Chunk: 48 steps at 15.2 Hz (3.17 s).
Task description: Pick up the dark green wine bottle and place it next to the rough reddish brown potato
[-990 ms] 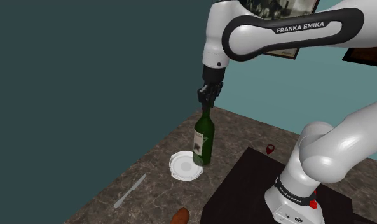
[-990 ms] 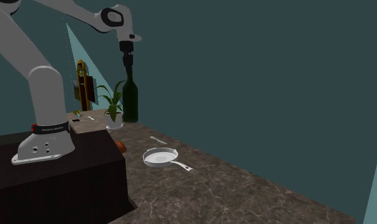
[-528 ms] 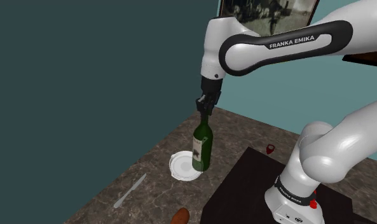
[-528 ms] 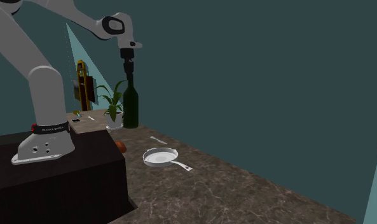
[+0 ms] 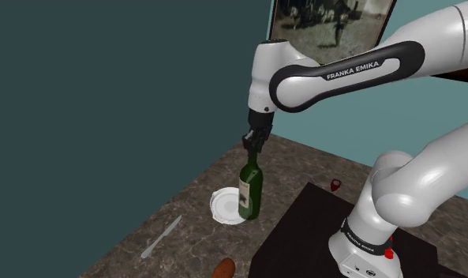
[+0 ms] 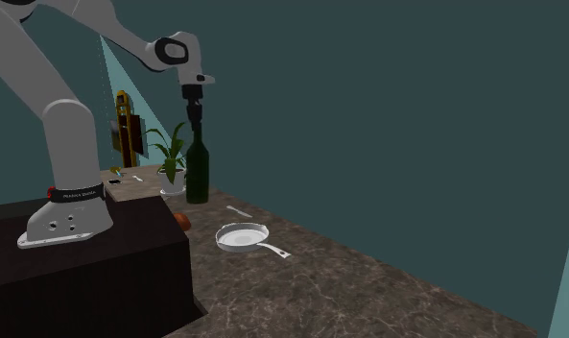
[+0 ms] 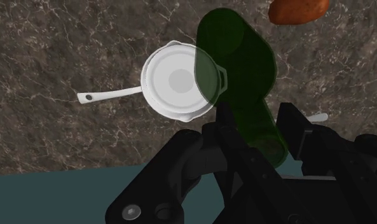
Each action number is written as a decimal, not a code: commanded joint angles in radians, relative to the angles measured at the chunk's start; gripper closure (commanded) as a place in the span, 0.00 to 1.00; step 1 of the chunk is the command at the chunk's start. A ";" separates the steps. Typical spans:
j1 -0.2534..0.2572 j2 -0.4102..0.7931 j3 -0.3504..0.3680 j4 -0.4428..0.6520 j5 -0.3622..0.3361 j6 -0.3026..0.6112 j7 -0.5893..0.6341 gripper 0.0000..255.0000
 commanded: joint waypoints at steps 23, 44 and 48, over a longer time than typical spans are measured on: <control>-0.009 0.192 0.028 -0.191 -0.012 0.383 0.024 1.00; -0.022 0.313 0.041 -0.227 -0.040 0.539 0.048 0.00; -0.010 0.208 0.033 -0.201 -0.013 0.409 0.028 0.00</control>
